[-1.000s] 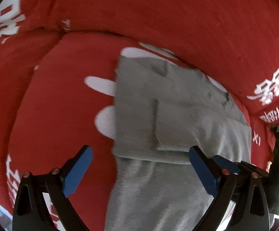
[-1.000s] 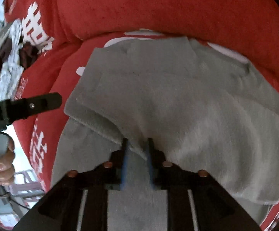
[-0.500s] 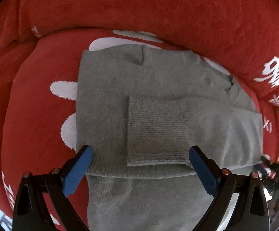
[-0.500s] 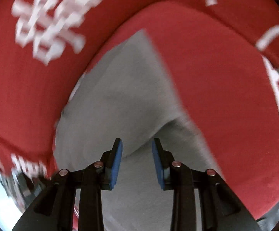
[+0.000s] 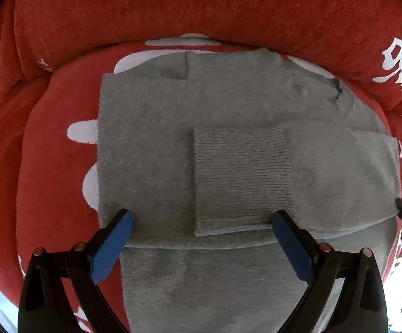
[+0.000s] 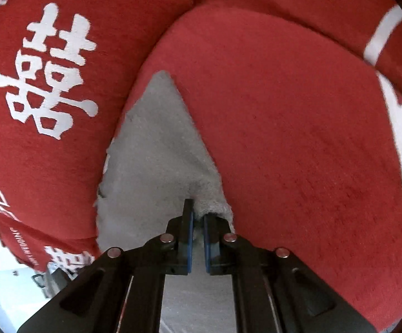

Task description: Fold small clothes

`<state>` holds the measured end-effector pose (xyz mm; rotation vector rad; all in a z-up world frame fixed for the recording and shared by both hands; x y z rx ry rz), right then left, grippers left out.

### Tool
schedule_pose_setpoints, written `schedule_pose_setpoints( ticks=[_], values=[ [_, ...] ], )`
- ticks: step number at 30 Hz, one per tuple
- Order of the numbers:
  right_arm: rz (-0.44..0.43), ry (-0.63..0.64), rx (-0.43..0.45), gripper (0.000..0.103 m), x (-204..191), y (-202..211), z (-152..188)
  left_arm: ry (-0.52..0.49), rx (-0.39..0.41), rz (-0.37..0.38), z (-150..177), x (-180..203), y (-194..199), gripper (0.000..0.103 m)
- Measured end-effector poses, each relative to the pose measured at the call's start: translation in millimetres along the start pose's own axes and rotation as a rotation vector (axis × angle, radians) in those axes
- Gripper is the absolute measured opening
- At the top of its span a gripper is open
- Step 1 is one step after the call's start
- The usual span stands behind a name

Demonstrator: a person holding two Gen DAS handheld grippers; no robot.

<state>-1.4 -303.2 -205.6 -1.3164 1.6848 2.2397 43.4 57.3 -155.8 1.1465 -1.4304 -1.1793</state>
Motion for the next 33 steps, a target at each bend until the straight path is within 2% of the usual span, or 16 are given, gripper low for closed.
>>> schedule_pose_setpoints(
  ticks=[5,7,8,10,14,18,19,20,21,25,27,28,29,30,31,33],
  values=[
    [0.034,0.072,0.012,0.012,-17.8,12.4,9.8,0.001,0.0,-0.014,-2.1,-6.3,3.2,0.1],
    [0.038,0.11,0.052,0.02,-20.9,27.9,5.9,0.006,0.003,-0.014,-2.4,-7.3,5.4,0.1],
    [0.042,0.116,0.066,0.034,-19.6,32.7,2.0,0.008,0.003,-0.013,-2.0,-6.9,6.3,0.1],
    [0.069,0.098,0.074,0.045,-8.9,34.3,-11.9,0.005,0.0,-0.02,-1.5,-6.3,5.9,0.1],
    [0.025,0.081,0.013,0.044,-7.7,11.6,-38.9,0.004,0.005,-0.03,-1.0,-3.0,6.5,0.1],
    [0.037,0.182,-0.061,0.042,-22.6,-10.4,-53.1,0.007,0.021,-0.044,-2.0,1.6,9.2,0.1],
    [0.074,0.207,-0.095,0.04,-24.6,-20.2,-53.5,0.004,0.018,-0.053,-1.5,2.3,7.8,0.1],
    [0.108,0.233,-0.098,0.028,-26.0,-23.7,-54.6,0.002,0.012,-0.064,-0.4,3.2,6.0,0.1],
    [0.142,0.266,-0.093,0.007,-30.3,-26.0,-55.7,0.002,0.007,-0.072,0.0,3.9,5.0,0.1],
    [0.211,0.415,-0.019,0.007,-53.0,-5.8,-54.8,-0.023,0.024,-0.077,-0.3,16.2,7.7,0.1],
    [0.241,0.44,0.002,0.007,-52.0,0.6,-57.5,-0.064,0.026,-0.092,2.0,25.9,6.6,0.1],
    [0.283,0.443,-0.003,0.006,-43.0,-1.5,-61.7,-0.08,0.021,-0.104,3.1,28.8,4.3,0.1],
    [0.346,0.432,0.002,0.0,-30.8,-3.8,-67.9,-0.092,0.013,-0.122,4.0,28.3,1.9,0.1],
    [0.398,0.404,0.001,0.0,-15.6,-6.2,-74.7,-0.09,0.013,-0.122,4.8,28.7,0.7,0.1],
    [0.383,0.37,-0.009,0.0,-9.2,-8.3,-77.4,-0.083,0.013,-0.118,4.8,27.5,0.8,0.1],
    [0.3,0.309,0.0,0.001,-7.5,0.1,-78.8,-0.065,0.009,-0.107,7.4,25.2,2.3,0.1]
  ],
)
Point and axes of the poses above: each gripper's, at about its wrist camera, not at the fingertips, and y roughly against the way its jaws point, x to its right, z to its underside, the point moved 8 cm from there along -y, roughly the way its jaws point, and after that the axes turned 3 degrees about -y, right-handed, at the moved point
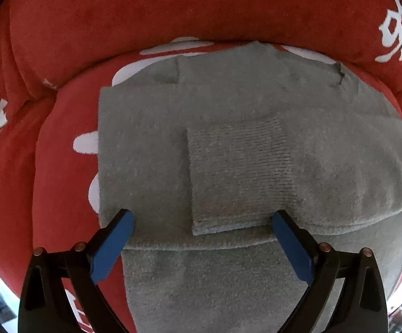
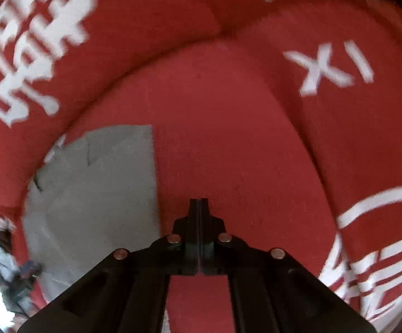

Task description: Fold small clothes

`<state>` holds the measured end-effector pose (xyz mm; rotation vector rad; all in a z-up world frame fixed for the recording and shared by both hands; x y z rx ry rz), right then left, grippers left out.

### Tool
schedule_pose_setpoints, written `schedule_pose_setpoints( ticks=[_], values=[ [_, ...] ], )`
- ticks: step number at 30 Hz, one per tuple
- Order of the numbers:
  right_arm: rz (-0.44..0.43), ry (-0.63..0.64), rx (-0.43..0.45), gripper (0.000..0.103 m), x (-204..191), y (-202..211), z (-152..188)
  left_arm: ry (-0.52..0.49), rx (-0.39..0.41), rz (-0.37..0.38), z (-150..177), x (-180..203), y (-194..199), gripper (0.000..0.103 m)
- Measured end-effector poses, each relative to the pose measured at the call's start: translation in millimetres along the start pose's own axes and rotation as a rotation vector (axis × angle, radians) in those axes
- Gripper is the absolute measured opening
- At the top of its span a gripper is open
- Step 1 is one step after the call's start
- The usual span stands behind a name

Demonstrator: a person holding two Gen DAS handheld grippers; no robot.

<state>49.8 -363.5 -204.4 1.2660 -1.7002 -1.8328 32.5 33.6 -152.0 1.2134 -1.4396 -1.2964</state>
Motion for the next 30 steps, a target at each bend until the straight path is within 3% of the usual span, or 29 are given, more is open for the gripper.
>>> schedule_pose_setpoints(
  ticks=[4,6,7,11,13,14,15,23,25,28,29,30],
  values=[
    [-0.209,-0.098,-0.042,0.007,-5.9,21.7,27.6,0.011,-0.002,0.004,1.4,-8.7,3.8,0.1],
    [-0.276,-0.176,-0.051,0.024,-2.0,29.4,47.0,0.024,0.011,0.013,-3.8,-11.4,10.3,0.1],
    [-0.32,-0.223,-0.056,0.028,-0.3,32.8,57.8,0.031,0.025,0.019,-7.5,-11.8,14.6,0.1],
    [-0.452,-0.383,-0.108,0.029,-2.7,20.4,87.7,0.027,0.042,0.017,-14.3,-10.9,15.2,0.1],
    [-0.405,-0.392,-0.102,0.025,-3.4,9.9,87.5,0.024,0.033,-0.004,-14.8,-11.3,11.0,0.1],
    [-0.361,-0.378,-0.088,0.008,-3.2,5.9,84.8,0.023,0.029,-0.017,-13.7,-13.9,8.6,0.1],
    [-0.316,-0.36,-0.08,0.005,-3.7,4.8,81.5,0.019,0.021,-0.037,-9.9,-15.6,6.5,0.1],
    [-0.196,-0.223,-0.09,0.005,-12.0,-1.3,78.0,0.049,-0.035,-0.038,24.3,-38.5,-4.4,0.1],
    [-0.185,-0.224,-0.097,0.006,-14.1,3.6,78.9,0.07,-0.029,-0.002,25.7,-41.4,1.0,0.1],
    [-0.172,-0.167,-0.09,0.011,-29.1,12.1,86.6,0.11,0.001,0.146,20.0,-40.2,14.9,0.1],
    [-0.183,-0.144,-0.093,0.011,-34.1,14.3,92.0,0.114,0.008,0.185,16.7,-38.1,18.3,0.096],
    [-0.185,-0.128,-0.099,0.011,-37.9,16.0,97.2,0.113,0.012,0.217,12.1,-36.0,20.0,0.083]
  ],
)
Point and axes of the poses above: each gripper's, at about its wrist camera, not at the fingertips, and y roughly against the way its jaws point, x to its right, z to its underside, the point moved 8 cm from there along -y, roughly the way its jaws point, and after that the axes turned 3 degrees about -y, right-handed, at the moved point
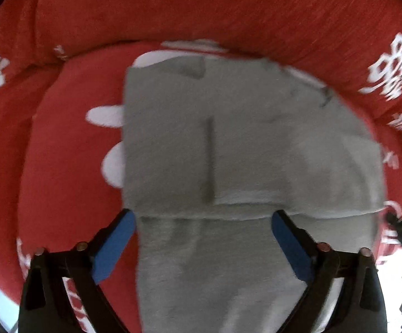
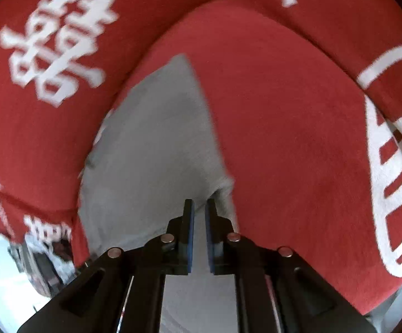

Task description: Fold small clothes

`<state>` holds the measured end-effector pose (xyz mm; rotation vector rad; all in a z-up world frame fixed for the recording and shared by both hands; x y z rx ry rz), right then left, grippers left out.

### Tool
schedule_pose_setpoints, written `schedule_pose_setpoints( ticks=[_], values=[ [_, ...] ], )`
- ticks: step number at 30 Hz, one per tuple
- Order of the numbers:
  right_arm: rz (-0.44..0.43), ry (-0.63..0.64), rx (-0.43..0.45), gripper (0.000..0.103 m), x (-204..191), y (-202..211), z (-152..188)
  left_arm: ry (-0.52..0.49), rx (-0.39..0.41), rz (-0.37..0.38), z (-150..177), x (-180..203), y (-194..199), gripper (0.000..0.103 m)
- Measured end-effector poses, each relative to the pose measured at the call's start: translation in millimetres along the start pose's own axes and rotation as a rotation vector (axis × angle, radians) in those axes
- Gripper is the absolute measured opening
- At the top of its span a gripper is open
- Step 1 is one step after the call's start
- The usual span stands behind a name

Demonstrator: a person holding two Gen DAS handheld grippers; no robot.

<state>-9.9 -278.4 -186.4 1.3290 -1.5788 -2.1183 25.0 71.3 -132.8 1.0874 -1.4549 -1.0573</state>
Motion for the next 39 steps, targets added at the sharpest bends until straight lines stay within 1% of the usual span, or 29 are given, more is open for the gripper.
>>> schedule_pose_setpoints(
  ticks=[2,3,5,7,8,9,10,11,12,13,14,16,19,21,24,25,26,27,29,32,34,35,36,37,38,39],
  values=[
    [-0.001,0.021,-0.026,0.011,-5.5,-5.5,12.6,-0.003,-0.016,0.041,-5.9,5.8,-2.7,0.074],
    [-0.005,0.023,-0.034,0.011,-7.3,-9.5,16.3,0.002,-0.02,0.064,-11.0,7.3,-5.9,0.074],
    [-0.017,0.008,-0.039,0.011,-10.3,-18.3,20.7,0.006,-0.022,0.088,-19.9,7.3,-12.6,0.074],
    [-0.038,-0.029,-0.014,0.011,-9.8,-22.3,18.9,0.002,-0.049,0.111,-27.1,9.7,-22.6,0.072],
    [-0.05,-0.056,0.015,0.013,-7.5,-22.7,14.4,0.0,-0.065,0.122,-26.5,13.0,-27.7,0.058],
    [-0.054,-0.084,0.031,0.019,-5.2,-24.2,11.3,-0.009,-0.085,0.126,-23.0,17.4,-31.5,0.04],
    [-0.051,-0.108,0.039,0.022,-1.8,-24.8,9.4,-0.024,-0.091,0.104,-22.1,16.9,-33.6,0.033],
    [-0.044,-0.141,0.047,0.022,4.4,-25.6,6.0,-0.034,-0.081,0.097,-19.3,16.5,-29.7,0.017],
    [-0.047,-0.157,0.052,0.018,7.8,-24.5,3.3,-0.03,-0.076,0.114,-18.2,17.1,-26.8,0.013],
    [-0.042,-0.159,0.064,0.009,8.5,-21.9,0.2,-0.021,-0.066,0.129,-17.4,16.7,-22.8,0.013],
    [-0.032,-0.143,0.073,0.005,7.5,-18.4,-2.0,-0.021,-0.048,0.131,-16.4,16.6,-17.4,0.013],
    [-0.008,-0.099,0.088,0.004,5.6,-10.8,-7.0,-0.042,-0.032,0.114,-11.3,15.1,-13.0,0.013],
    [0.051,-0.089,0.078,0.004,20.0,-13.3,-12.5,-0.048,-0.055,0.093,-2.4,12.1,-22.4,0.013],
    [0.023,-0.106,0.064,0.003,25.5,-16.3,-13.4,-0.049,-0.039,0.088,-1.7,9.6,-19.4,0.013],
    [0.03,-0.075,0.069,0.003,21.7,-14.7,-12.4,-0.064,-0.031,0.054,0.4,6.2,-13.6,0.013],
    [0.022,-0.083,0.07,0.003,22.8,-13.4,-11.6,-0.067,-0.029,0.029,0.5,4.2,-11.9,0.013],
    [0.006,-0.104,0.071,0.003,24.5,-12.2,-10.9,-0.072,-0.012,-0.026,0.3,-0.4,-7.7,0.013],
    [-0.01,-0.121,0.071,0.003,26.2,-11.0,-10.1,-0.076,-0.005,-0.048,0.6,-5.2,-4.2,0.013],
    [-0.024,-0.143,0.067,0.005,30.1,-7.0,-7.5,-0.073,0.004,-0.064,0.4,-12.2,2.7,0.013],
    [-0.044,-0.132,0.063,0.006,27.9,-1.2,-3.3,-0.064,-0.003,-0.078,3.5,-18.8,6.8,0.013],
    [-0.063,-0.135,0.058,0.01,24.9,-0.4,-1.1,-0.055,-0.015,-0.091,6.5,-21.0,5.9,0.013],
    [-0.065,-0.139,0.056,0.017,24.0,-0.9,-0.5,-0.048,-0.026,-0.097,9.4,-22.4,5.1,0.014],
    [-0.064,-0.145,0.058,0.022,23.4,-1.9,-0.5,-0.045,-0.038,-0.104,11.4,-22.7,3.6,0.023],
    [-0.064,-0.149,0.06,0.026,22.2,-2.6,-0.6,-0.045,-0.052,-0.116,13.3,-21.6,0.6,0.041],
    [-0.069,-0.152,0.065,0.027,20.5,-3.3,-1.7,-0.045,-0.058,-0.136,15.4,-22.1,0.0,0.085],
    [-0.071,-0.151,0.066,0.027,17.9,-4.6,-2.0,-0.044,-0.03,-0.166,16.0,-22.6,4.6,0.097]
  ],
)
Point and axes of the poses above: each gripper's, at about its wrist camera, not at the fingertips, and y roughly against the way its jaws point, x to its right, z to its underside, the point moved 8 cm from there along -y, roughly the way its jaws point, and after that the axes turned 3 degrees about -y, right-handed, at the moved point
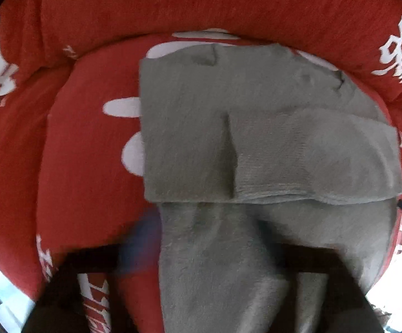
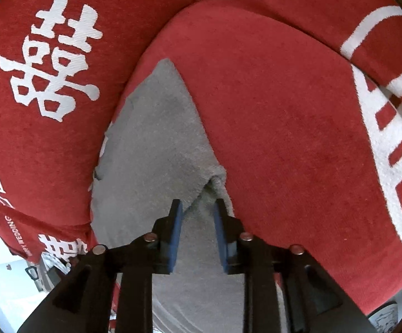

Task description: Fold small clothes

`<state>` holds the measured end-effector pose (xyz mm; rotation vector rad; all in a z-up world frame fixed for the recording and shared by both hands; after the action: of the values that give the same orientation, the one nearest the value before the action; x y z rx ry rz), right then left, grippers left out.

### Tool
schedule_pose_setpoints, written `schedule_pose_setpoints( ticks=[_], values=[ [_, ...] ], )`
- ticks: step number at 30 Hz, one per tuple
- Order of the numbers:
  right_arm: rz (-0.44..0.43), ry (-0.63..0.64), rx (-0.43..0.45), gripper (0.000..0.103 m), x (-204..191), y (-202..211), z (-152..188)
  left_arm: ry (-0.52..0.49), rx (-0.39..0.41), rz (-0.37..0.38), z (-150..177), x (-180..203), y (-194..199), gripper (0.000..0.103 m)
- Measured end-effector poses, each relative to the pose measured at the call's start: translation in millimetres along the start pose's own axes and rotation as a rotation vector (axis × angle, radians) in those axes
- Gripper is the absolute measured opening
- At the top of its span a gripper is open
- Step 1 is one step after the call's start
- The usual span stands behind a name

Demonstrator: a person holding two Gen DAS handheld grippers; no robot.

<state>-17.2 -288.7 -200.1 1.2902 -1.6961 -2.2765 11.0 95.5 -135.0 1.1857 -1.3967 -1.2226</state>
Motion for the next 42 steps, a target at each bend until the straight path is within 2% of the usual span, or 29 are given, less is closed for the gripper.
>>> schedule_pose_setpoints(
  ticks=[2,10,13,14,15,16,18,21,25,29,34,38,42],
  values=[
    [0.028,0.012,0.003,0.027,-3.3,-3.3,-1.9,-0.025,0.031,-0.01,2.0,3.1,7.5,0.097],
    [0.093,0.019,-0.002,0.027,-3.0,-5.1,0.1,-0.041,-0.003,-0.023,10.8,7.8,5.3,0.097],
    [0.125,0.052,0.009,0.027,-2.1,-1.6,-1.3,-0.042,-0.017,-0.052,11.4,4.9,2.3,0.097],
    [0.155,0.067,0.019,0.027,-0.4,-0.8,-3.9,-0.047,-0.023,-0.067,12.1,3.9,1.3,0.097],
    [0.239,0.082,0.035,0.027,6.2,0.6,-9.4,-0.054,-0.029,-0.081,12.9,3.6,-0.2,0.097],
    [0.276,0.077,0.035,0.027,10.4,0.5,-12.2,-0.06,-0.034,-0.088,13.7,3.7,-1.1,0.097],
    [0.256,0.058,0.031,0.027,11.5,1.7,-14.5,-0.069,-0.04,-0.097,15.8,4.6,-1.1,0.097],
    [0.276,0.094,0.025,0.027,8.7,6.6,-8.2,-0.077,-0.048,-0.09,18.1,7.2,0.0,0.097],
    [0.282,0.135,0.013,0.033,2.8,13.6,9.0,-0.093,-0.05,-0.086,20.2,13.9,2.2,0.097],
    [0.269,0.191,0.0,0.034,-10.3,19.2,25.8,-0.107,-0.059,-0.082,21.1,21.8,2.8,0.097],
    [0.25,0.28,-0.03,0.046,-26.3,15.7,44.2,-0.14,-0.079,-0.086,22.6,32.2,4.0,0.097],
    [0.202,0.335,-0.067,0.057,-40.2,10.6,56.3,-0.165,-0.088,-0.105,22.3,41.8,5.6,0.097],
    [0.159,0.384,-0.115,0.061,-49.3,6.5,65.9,-0.15,-0.101,-0.117,27.3,49.1,9.7,0.097]
  ],
)
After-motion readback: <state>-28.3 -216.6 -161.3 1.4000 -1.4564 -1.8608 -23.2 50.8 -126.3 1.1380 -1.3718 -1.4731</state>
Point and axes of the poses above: each gripper's, at about its wrist camera, not at the fingertips, and y roughly against the way its jaws point, x to its right, z to its underside, the point moved 8 cm from there along -y, roughly the way its jaws point, and after that the axes turned 3 degrees about -y, right-handed, at the moved point
